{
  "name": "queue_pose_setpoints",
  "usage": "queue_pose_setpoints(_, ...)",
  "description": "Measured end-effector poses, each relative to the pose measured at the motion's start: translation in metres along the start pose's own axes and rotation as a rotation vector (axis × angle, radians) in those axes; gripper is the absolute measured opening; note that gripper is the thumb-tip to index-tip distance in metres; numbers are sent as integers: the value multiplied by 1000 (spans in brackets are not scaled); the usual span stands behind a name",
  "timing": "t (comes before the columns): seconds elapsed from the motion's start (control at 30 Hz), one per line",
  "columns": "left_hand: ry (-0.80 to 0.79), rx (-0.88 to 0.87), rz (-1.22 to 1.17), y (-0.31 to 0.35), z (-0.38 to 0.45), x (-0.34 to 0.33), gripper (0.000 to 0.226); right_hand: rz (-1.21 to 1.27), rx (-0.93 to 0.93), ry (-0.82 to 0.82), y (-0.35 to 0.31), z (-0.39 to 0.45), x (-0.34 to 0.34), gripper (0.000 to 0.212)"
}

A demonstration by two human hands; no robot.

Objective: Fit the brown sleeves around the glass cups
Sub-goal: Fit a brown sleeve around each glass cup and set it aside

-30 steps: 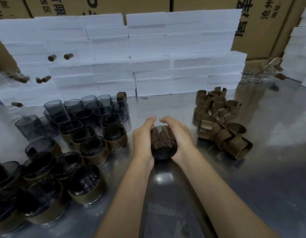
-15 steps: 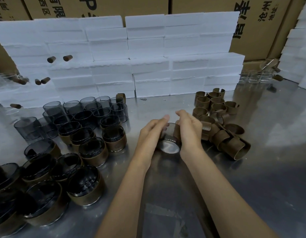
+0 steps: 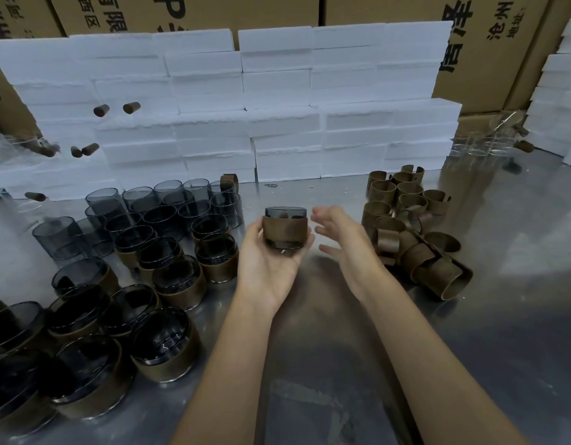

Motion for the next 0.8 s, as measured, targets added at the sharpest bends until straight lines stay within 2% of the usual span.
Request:
queue_pose_setpoints(0.07, -11, -28, -36, 3, 1, 2, 33, -111, 39, -94, 3, -2, -7, 56)
queue_pose_setpoints(0.1, -7, -41, -30, 4, 0, 2, 34, -156, 78, -113, 5, -3, -11, 54)
queue_pose_setpoints(0.2, 26, -41, -17, 2, -1, 0, 40, -232, 186, -71, 9, -6, -18, 38)
queue_pose_setpoints(0.27, 39, -29, 1, 1, -2, -1, 44, -243, 215, -34, 9, -7, -20, 42)
queue_pose_setpoints(0.33, 51, -33, 107, 2, -2, -1, 49, -263, 227, 5, 7, -6, -20, 42)
queue_pose_setpoints(0.43, 99, -102, 371, 2, 2, 2, 55, -254, 224, 41, 6, -5, -17, 29)
queue_pose_setpoints(0.53, 110, -172, 472, 3, 5, 3, 44, -253, 221, 51, 8, -4, -17, 20)
queue_pose_setpoints(0.67, 139, -243, 554, 7, 5, 3, 32, -291, 195, 96, 9, -4, -20, 28)
queue_pose_setpoints(0.8, 136, -301, 673, 6, 4, 3, 25, -378, 187, 84, 16, -4, -20, 50)
Point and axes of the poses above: each hand's wrist, its own z-axis towards the middle knuckle, its own x-axis out of the back of the hand, y = z × x, the point moved 2 cm from there along z, towards the middle knuckle, and after that the axes turned 8 degrees about -z, right-handed, at the moved point
